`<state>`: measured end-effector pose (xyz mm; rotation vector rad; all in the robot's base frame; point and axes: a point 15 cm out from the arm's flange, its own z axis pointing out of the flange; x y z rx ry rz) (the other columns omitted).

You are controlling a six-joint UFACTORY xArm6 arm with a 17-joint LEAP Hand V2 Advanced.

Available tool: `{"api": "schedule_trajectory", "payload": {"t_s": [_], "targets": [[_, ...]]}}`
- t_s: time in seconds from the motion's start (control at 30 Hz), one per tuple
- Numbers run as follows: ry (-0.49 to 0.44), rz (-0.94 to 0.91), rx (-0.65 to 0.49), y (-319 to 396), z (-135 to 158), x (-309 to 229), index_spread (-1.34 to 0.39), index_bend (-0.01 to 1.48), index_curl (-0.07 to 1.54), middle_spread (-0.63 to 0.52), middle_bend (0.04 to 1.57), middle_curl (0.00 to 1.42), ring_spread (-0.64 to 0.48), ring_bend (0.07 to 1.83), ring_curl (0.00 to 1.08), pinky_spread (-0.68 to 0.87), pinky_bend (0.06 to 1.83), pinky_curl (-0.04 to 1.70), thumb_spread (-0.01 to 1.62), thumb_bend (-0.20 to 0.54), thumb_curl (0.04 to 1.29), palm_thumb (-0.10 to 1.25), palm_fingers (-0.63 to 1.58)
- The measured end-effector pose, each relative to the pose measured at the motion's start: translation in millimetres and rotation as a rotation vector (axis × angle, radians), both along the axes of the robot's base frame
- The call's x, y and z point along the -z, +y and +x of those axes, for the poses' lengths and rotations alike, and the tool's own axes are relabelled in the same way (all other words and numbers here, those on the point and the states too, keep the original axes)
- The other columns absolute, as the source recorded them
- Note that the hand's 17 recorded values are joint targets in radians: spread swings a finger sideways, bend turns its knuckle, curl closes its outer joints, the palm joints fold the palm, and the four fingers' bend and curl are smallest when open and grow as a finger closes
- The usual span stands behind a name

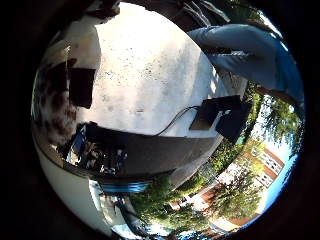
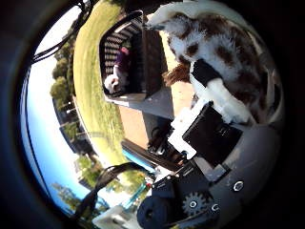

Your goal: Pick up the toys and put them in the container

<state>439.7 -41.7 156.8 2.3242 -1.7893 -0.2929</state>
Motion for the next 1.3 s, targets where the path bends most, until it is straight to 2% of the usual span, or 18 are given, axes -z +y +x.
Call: {"api": "schedule_trajectory", "payload": {"t_s": [0.1, 0.23, 0.3, 0.6, 0.7, 0.83, 0.9, 0.97, 1.0, 1.07, 1.1, 1.2, 1.3], "targets": [[-0.034, 0.0, -0.016, 7.7, 3.4, -17.9, -1.0, 0.9, 0.15, -0.26, 1.18, 1.13, -0.11, 1.47, 0.84, 0.18, 1.42, 0.96, 1.13, -0.013, 0.72, 0.99, 0.8], [-0.007, 0.008, -0.033, 20.6, -7.5, -34.8, -1.03, 0.95, 0.16, -0.26, 1.2, 1.14, -0.11, 1.5, 0.84, 0.17, 1.43, 0.99, 1.14, -0.012, 0.74, 0.98, 0.78], [-0.009, 0.038, -0.062, 48.0, -10.4, -52.8, -1.03, 0.97, 0.16, -0.26, 1.2, 1.15, -0.11, 1.51, 0.85, 0.16, 1.43, 1.0, 1.14, -0.014, 0.75, 0.98, 0.77], [-0.128, 0.131, -0.227, 187.3, 7.9, -139.5, -1.04, 1.03, 0.17, -0.26, 1.23, 1.17, -0.11, 1.54, 0.84, 0.15, 1.45, 1.04, 1.14, -0.013, 0.78, 0.97, 0.74], [-0.114, 0.136, -0.266, 235.1, 9.6, -129.2, -1.04, 1.05, 0.18, -0.26, 1.23, 1.17, -0.11, 1.55, 0.84, 0.15, 1.46, 1.05, 1.14, -0.011, 0.79, 0.97, 0.73], [-0.126, 0.147, -0.282, 286.3, 42.5, -112.1, -1.03, 1.06, 0.18, -0.26, 1.24, 1.17, -0.11, 1.56, 0.84, 0.14, 1.46, 1.06, 1.14, -0.015, 0.8, 0.96, 0.72], [-0.084, 0.17, -0.29, 318.2, 41.4, -83.3, -1.03, 1.07, 0.19, -0.26, 1.25, 1.17, -0.11, 1.56, 0.84, 0.14, 1.47, 1.06, 1.14, -0.036, 0.79, 0.91, 0.71], [-0.122, 0.194, -0.276, 335.6, 52.9, -70.9, -1.02, 1.05, 0.18, -0.25, 1.25, 1.16, -0.1, 1.57, 0.83, 0.14, 1.45, 1.06, 1.15, -0.032, 0.77, 0.87, 0.67], [-0.158, 0.207, -0.266, 345.0, 63.1, -64.6, -0.98, 1.07, 0.2, -0.25, 1.22, 1.14, -0.08, 1.54, 0.81, 0.15, 1.41, 1.05, 1.16, -0.03, 0.75, 0.87, 0.69], [-0.169, 0.213, -0.259, 358.2, 70.6, -40.1, -0.87, 1.06, 0.22, -0.22, 1.14, 1.08, -0.02, 1.45, 0.75, 0.18, 1.36, 1.01, 1.17, -0.032, 0.72, 0.85, 0.69], [-0.13, 0.2, -0.258, 361.1, 66.0, -14.6, -0.74, 1.07, 0.24, -0.2, 1.04, 1.02, 0.03, 1.35, 0.72, 0.21, 1.31, 0.98, 1.17, -0.033, 0.69, 0.83, 0.59], [-0.093, 0.183, -0.256, 360.3, 63.1, 16.1, -0.52, 0.92, 0.24, -0.14, 0.76, 0.89, 0.11, 1.22, 0.67, 0.27, 1.2, 0.95, 1.16, -0.034, 0.66, 0.81, 0.05], [-0.085, 0.176, -0.249, 357.6, 65.2, 30.3, -0.41, 0.83, 0.22, -0.08, 0.59, 0.76, 0.19, 1.05, 0.56, 0.34, 1.08, 0.86, 1.14, -0.039, 0.63, 0.78, -0.1]]}}
